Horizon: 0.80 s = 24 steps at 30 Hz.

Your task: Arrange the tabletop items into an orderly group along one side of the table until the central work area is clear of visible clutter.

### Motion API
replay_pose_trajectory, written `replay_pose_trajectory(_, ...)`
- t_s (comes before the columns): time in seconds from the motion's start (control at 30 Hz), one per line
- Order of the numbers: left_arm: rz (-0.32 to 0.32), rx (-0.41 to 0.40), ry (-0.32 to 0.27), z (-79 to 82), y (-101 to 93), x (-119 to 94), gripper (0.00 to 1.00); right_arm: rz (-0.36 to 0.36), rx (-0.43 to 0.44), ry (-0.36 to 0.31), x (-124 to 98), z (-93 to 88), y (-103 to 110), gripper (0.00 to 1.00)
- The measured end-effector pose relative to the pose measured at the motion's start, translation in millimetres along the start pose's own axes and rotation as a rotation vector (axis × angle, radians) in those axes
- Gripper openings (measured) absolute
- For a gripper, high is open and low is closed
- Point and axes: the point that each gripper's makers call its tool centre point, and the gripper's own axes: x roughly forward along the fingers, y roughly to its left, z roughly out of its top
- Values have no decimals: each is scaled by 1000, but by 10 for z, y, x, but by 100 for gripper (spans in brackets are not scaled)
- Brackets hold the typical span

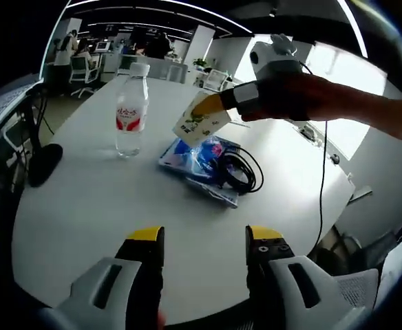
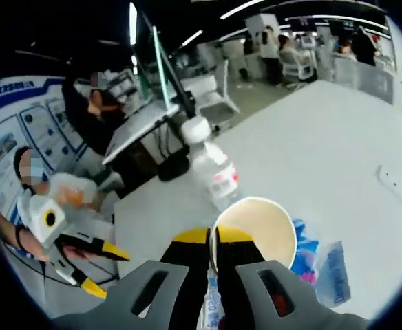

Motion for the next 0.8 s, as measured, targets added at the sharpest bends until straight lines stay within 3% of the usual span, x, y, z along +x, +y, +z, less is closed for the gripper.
replay_pose_trajectory(0.1,2,1,0,0,13,-6,46,-8,-77,56,91,31,-68,0)
replay_pose_trajectory(0.4,22,-24,-10,-6,82,-62,46,-26,-164,130,326,5,-176,0)
replay_pose_trajectory(0.5,24,-37,-17,1,95,-62,46,-24,-156,145,410,7,-186,0)
replay_pose_trajectory(0.8,24,-46,-20,36,99,-21,46,-74,-286,246,663,-7,-365,0)
